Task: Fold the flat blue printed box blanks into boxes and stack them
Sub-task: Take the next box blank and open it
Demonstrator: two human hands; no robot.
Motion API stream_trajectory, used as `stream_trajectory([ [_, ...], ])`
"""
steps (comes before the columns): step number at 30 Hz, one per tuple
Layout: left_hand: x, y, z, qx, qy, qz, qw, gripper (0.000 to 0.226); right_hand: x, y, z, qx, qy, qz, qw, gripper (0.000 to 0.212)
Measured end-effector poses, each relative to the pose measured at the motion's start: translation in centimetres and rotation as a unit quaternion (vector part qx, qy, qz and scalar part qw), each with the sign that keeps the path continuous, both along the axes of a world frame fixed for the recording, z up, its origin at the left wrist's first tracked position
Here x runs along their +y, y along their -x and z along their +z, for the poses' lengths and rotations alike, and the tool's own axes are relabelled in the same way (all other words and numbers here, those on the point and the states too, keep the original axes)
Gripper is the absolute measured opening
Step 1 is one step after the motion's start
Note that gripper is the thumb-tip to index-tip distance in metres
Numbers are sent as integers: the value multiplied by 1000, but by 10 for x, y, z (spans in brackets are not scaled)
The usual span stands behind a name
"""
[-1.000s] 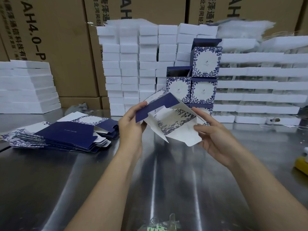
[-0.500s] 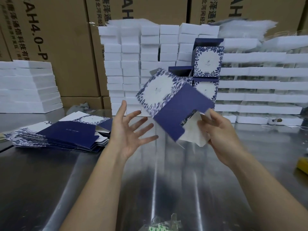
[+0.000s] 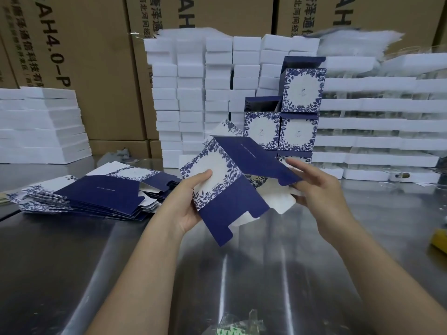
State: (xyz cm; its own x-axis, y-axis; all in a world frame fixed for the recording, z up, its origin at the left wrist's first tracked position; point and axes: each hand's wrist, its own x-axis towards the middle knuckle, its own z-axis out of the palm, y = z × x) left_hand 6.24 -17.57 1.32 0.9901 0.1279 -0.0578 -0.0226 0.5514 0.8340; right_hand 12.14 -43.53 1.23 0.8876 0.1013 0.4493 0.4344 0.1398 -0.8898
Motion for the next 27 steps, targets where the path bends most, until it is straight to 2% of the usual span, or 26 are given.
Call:
stream_trajectory([
  [4, 2, -2, -2, -5, -10, 12, 1000, 35, -7, -5, 1, 73, -28, 0, 997, 50],
  [7, 8, -3, -3, -5, -10, 12, 1000, 32, -9, -5, 0, 151, -87, 80, 981, 57],
  [9, 14, -2, -7, 3, -41, 5, 999, 34, -13, -6, 2, 203, -121, 144, 961, 53],
  [11, 20, -2, -12, 4, -81, -10, 997, 43, -16, -8, 2, 232, -85, 168, 954, 48],
  [14, 25, -4, -19, -1, -134, -40, 990, 60, -11, -7, -5, 228, 67, 192, 952, 55],
  [15, 25, -6, -20, -4, -144, -53, 988, 61, -7, -4, -7, 226, 99, 203, 948, 54],
  [17, 21, -7, -19, -19, -167, -68, 983, 52, -2, 2, -11, 235, 101, 198, 946, 50],
  [20, 11, -3, -10, -49, -228, -14, 972, 33, -1, 5, -9, 191, 99, 146, 966, 31],
  [23, -1, 5, 1, -115, -323, 66, 937, 29, 3, 13, 2, 69, 157, 49, 984, 8],
  [25, -10, 9, 8, -179, -379, 109, 901, 28, 8, 20, 9, -28, 215, -40, 975, 6],
  [27, -15, 12, 11, -210, -393, 130, 886, 28, 11, 26, 16, -80, 226, -79, 968, 6],
])
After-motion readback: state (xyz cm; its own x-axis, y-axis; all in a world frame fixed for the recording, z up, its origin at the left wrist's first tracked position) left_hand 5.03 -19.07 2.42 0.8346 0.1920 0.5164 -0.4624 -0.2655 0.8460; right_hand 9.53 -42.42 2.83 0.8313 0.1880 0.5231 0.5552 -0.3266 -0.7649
